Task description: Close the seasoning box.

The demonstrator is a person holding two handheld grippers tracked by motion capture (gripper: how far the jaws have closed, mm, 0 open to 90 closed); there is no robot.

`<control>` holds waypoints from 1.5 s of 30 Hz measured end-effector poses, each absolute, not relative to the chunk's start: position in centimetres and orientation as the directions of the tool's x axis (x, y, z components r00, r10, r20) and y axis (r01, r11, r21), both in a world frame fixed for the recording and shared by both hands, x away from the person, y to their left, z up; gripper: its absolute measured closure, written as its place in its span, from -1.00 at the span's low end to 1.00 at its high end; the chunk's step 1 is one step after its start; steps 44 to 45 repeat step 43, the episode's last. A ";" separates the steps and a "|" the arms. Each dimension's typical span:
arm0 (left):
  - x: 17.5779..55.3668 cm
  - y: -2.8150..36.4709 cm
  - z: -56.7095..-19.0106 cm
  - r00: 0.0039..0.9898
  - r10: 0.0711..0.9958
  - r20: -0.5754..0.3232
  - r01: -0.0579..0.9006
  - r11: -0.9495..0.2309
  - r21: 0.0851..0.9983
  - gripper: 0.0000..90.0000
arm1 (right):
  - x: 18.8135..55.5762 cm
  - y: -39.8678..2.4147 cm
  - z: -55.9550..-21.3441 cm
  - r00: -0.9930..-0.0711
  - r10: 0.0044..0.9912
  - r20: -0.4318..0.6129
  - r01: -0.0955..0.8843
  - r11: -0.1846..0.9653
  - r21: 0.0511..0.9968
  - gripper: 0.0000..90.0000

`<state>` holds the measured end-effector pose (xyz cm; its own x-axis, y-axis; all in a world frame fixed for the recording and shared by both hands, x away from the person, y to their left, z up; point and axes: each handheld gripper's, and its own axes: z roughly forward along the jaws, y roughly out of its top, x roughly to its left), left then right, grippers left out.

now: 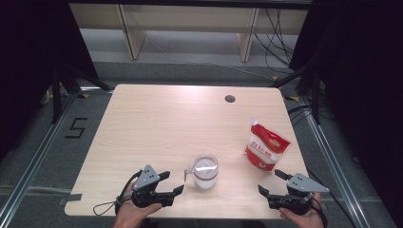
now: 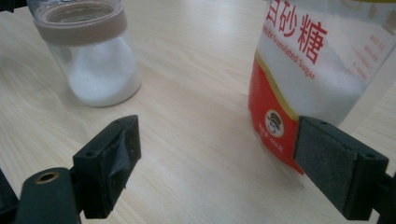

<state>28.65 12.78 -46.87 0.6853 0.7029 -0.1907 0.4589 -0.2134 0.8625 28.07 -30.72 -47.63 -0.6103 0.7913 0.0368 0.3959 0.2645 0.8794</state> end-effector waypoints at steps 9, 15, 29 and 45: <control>28.0 13.3 -47.6 0.696 0.697 -0.172 0.455 -0.242 0.857 -0.42 | 27.6 -30.6 -47.9 -0.629 0.777 0.029 0.400 0.291 0.869 -0.65; 27.7 13.3 -48.2 0.707 0.695 -0.135 0.445 -0.289 0.848 -0.46 | 27.5 -30.9 -48.1 -0.624 0.781 -0.004 0.391 0.317 0.864 -0.65; 27.6 13.4 -49.2 0.708 0.696 -0.115 0.454 -0.325 0.830 -0.51 | 27.2 -30.5 -48.5 -0.595 0.803 0.033 0.473 0.317 0.822 -0.64; 27.8 13.6 -49.4 0.694 0.709 -0.122 0.471 -0.320 0.822 -0.51 | 27.5 -30.6 -48.8 -0.611 0.792 0.012 0.456 0.339 0.823 -0.65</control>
